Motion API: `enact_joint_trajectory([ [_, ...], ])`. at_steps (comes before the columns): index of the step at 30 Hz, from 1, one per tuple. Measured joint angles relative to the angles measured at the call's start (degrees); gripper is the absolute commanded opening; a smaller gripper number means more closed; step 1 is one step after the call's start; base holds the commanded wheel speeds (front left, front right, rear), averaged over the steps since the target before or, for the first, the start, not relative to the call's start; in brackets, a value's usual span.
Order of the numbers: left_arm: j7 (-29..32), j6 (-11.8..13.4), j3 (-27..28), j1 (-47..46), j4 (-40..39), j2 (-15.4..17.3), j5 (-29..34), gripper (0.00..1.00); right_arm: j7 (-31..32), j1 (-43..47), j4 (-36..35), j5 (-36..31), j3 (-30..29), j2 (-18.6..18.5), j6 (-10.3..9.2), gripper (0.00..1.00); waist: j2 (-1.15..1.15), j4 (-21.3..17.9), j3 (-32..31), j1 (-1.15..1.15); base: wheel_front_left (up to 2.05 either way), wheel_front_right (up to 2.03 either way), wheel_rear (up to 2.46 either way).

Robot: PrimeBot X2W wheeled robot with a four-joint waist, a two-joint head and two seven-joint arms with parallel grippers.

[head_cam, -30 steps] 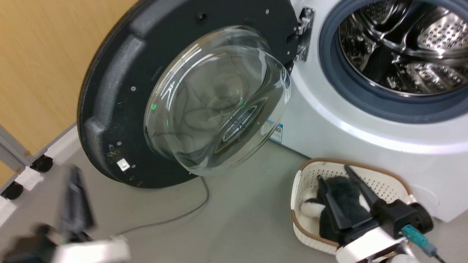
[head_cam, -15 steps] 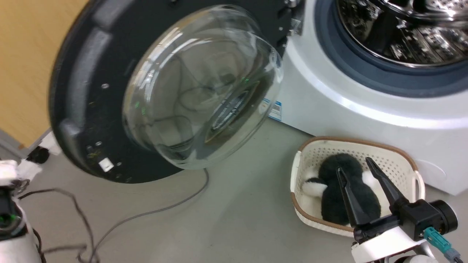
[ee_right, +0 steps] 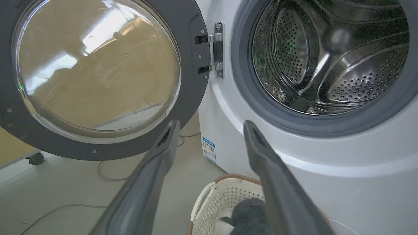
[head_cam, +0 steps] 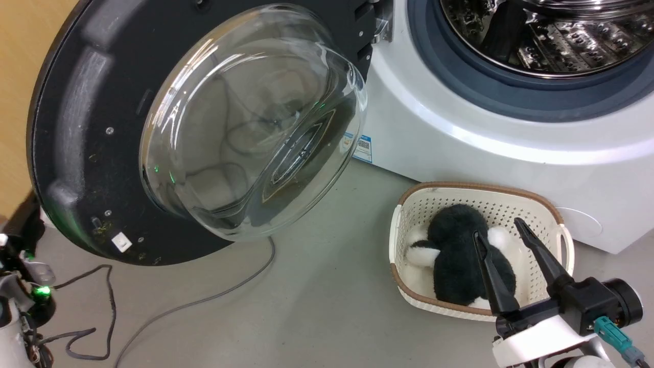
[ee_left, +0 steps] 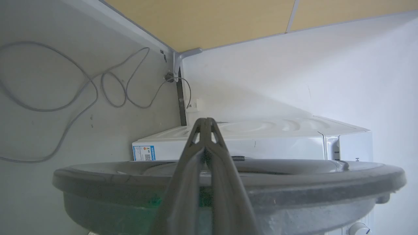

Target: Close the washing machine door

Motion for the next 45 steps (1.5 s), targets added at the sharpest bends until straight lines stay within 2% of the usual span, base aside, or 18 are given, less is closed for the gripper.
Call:
enact_joint_trajectory([
  [7,9.2,-2.5,-1.5,2.3,-2.3,-0.2,-3.9,0.00,0.0,0.0,1.1,0.2,-0.7,0.6,-0.01,1.00,0.00,-0.9,-1.2,0.00,0.00,0.00,0.00],
  [15,19.7,-2.9,-6.3,7.6,-9.2,-2.1,-5.4,0.00,-0.3,0.1,2.8,1.1,-2.5,1.5,0.00,1.00,0.00,-2.1,-3.8,0.00,0.00,0.00,0.00],
  [24,28.3,1.0,-10.9,16.2,-20.9,-6.0,-7.1,0.00,-0.8,0.6,4.2,1.6,-4.6,2.8,-0.01,1.00,0.00,-5.0,-6.5,0.00,0.00,0.00,0.00],
  [25,30.2,2.3,-12.9,19.0,-24.7,-7.7,-7.7,0.00,-0.8,0.6,4.5,1.6,-5.1,2.9,-0.01,1.00,0.00,-6.4,-7.1,0.00,0.00,0.00,0.00],
  [27,31.2,3.4,-14.8,20.5,-27.0,-8.9,-9.1,0.00,-0.8,0.6,4.5,1.6,-5.4,3.0,0.00,1.00,0.00,-7.4,-7.4,0.00,0.00,0.00,0.00],
  [32,31.5,5.2,-20.7,24.5,-31.2,-10.3,-10.4,0.00,-0.8,0.7,4.5,1.7,-5.6,3.1,-0.01,1.00,0.00,-10.7,-7.7,0.00,0.00,0.00,0.00],
  [35,30.0,5.4,-23.7,26.5,-32.7,-10.7,-12.1,0.00,-0.8,0.6,4.4,1.8,-5.6,3.2,-0.01,1.00,0.00,-13.1,-7.7,-0.01,0.00,0.00,0.00],
  [41,23.1,4.4,-31.0,27.7,-33.5,-10.7,-18.0,0.00,-0.8,0.5,4.1,2.1,-5.6,3.2,-0.01,1.00,0.00,-18.9,-6.9,-0.01,0.00,0.00,0.00],
  [42,22.1,4.0,-32.4,27.7,-33.5,-10.7,-18.5,0.00,-0.8,0.5,4.1,2.1,-5.6,3.3,0.00,1.00,0.00,-19.9,-6.7,0.00,0.00,0.00,0.00],
  [43,19.7,2.7,-36.3,27.7,-32.9,-10.7,-18.8,0.00,-0.8,0.3,4.1,2.2,-5.7,3.3,-0.01,1.00,0.00,-23.1,-5.9,0.00,0.00,0.00,0.00],
  [45,17.8,1.7,-37.9,27.5,-31.8,-10.9,-19.0,0.00,-0.8,0.0,3.9,2.3,-5.6,3.3,0.00,1.00,0.00,-25.3,-5.3,0.00,0.00,0.00,0.00],
])
